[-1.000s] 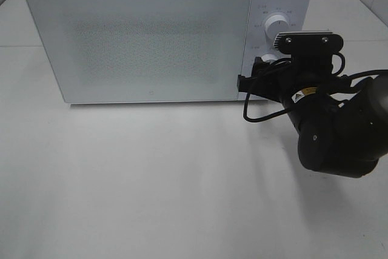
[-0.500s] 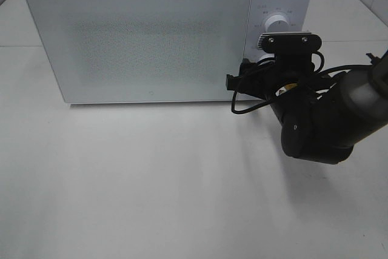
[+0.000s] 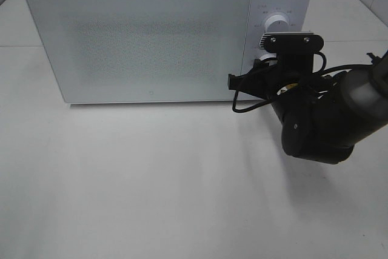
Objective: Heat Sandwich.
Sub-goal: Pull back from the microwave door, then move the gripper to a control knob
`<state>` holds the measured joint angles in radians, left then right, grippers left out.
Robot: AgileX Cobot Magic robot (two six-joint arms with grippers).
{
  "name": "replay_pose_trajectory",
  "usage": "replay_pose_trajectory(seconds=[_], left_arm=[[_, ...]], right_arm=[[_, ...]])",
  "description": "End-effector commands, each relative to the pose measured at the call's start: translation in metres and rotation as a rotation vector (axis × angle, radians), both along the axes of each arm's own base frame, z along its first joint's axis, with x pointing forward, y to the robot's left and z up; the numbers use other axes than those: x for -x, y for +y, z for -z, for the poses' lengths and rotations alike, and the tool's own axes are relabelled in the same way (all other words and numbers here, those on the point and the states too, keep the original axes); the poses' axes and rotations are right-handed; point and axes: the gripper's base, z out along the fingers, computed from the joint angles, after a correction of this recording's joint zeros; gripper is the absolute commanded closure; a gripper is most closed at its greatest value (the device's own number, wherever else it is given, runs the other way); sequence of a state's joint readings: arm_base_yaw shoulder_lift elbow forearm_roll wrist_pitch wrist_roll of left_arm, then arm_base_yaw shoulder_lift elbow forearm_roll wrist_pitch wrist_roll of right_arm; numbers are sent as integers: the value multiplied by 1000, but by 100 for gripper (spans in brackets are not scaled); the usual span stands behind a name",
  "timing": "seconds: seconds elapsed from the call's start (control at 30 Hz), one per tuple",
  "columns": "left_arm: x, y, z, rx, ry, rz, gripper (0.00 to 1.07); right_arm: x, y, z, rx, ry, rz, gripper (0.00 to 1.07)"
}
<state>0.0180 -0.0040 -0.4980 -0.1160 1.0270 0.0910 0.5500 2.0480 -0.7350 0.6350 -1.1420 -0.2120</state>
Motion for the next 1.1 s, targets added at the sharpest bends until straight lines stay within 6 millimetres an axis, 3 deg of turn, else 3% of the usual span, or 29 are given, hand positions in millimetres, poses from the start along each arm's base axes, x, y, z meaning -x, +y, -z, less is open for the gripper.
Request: replay_pose_trajectory(seconds=[0.03,0.13,0.7,0.9,1.1], left_arm=[[4,0,1,6,-24,-3,3],[4,0,1,6,-24,-3,3],[4,0,1,6,-24,-3,3],[4,0,1,6,-24,-3,3],[4,0,1,6,-24,-3,3]], right_arm=[[-2,2,-4,-9,-18,-14,95],[-2,2,-4,-8,-18,-14,99],[-3,2,-8,-40,-66,-3,97],[-3,4,-10,-197,-85,8,97],[-4,3,-16,-471,-144,54,97]])
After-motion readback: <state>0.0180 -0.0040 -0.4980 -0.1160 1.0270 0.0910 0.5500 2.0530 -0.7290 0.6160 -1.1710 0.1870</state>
